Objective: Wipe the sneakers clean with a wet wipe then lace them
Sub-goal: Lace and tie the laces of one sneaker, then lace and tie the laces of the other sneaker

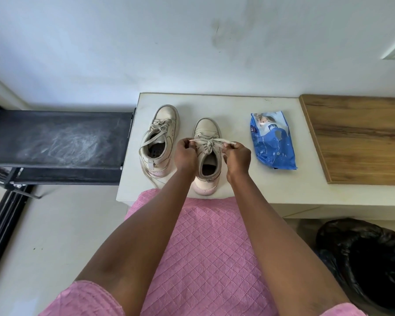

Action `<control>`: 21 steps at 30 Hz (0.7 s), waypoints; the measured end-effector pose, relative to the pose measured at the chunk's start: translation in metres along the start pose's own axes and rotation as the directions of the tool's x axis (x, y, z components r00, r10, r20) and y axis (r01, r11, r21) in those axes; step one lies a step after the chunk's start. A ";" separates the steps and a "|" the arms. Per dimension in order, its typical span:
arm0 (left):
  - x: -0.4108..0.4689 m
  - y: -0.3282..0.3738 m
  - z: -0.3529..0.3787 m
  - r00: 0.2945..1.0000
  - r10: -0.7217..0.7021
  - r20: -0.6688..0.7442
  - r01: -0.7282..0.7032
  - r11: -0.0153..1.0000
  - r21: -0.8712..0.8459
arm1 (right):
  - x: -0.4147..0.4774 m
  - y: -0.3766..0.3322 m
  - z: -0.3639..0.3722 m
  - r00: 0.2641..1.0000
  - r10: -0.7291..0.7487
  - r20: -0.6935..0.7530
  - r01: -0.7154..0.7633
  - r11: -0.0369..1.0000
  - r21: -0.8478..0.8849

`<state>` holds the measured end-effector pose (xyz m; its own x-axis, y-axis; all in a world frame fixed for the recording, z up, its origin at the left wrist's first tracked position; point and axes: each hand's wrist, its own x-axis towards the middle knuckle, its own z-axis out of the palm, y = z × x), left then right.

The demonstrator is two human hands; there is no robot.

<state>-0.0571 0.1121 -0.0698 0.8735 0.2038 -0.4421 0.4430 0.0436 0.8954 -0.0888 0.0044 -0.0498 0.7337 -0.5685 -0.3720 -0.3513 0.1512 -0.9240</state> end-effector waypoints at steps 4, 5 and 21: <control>-0.011 -0.013 0.000 0.996 0.072 0.044 -0.075 0.996 0.057 | -0.005 0.007 -0.004 0.990 0.076 0.115 -0.077 0.997 -0.004; -0.014 -0.014 0.002 0.996 0.069 0.064 -0.072 0.996 0.045 | -0.005 0.011 -0.002 0.989 0.086 0.124 -0.088 0.996 0.012; -0.006 0.010 0.042 0.966 -0.001 0.260 -0.023 0.996 0.090 | 0.022 -0.015 -0.008 0.993 -0.030 -0.112 0.013 0.988 -0.156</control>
<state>-0.0487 0.0700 -0.0602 0.8954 -0.0575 -0.4415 0.4391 -0.0498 0.8970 -0.0721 -0.0165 -0.0434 0.6746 -0.6595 -0.3317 -0.4286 0.0159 -0.9033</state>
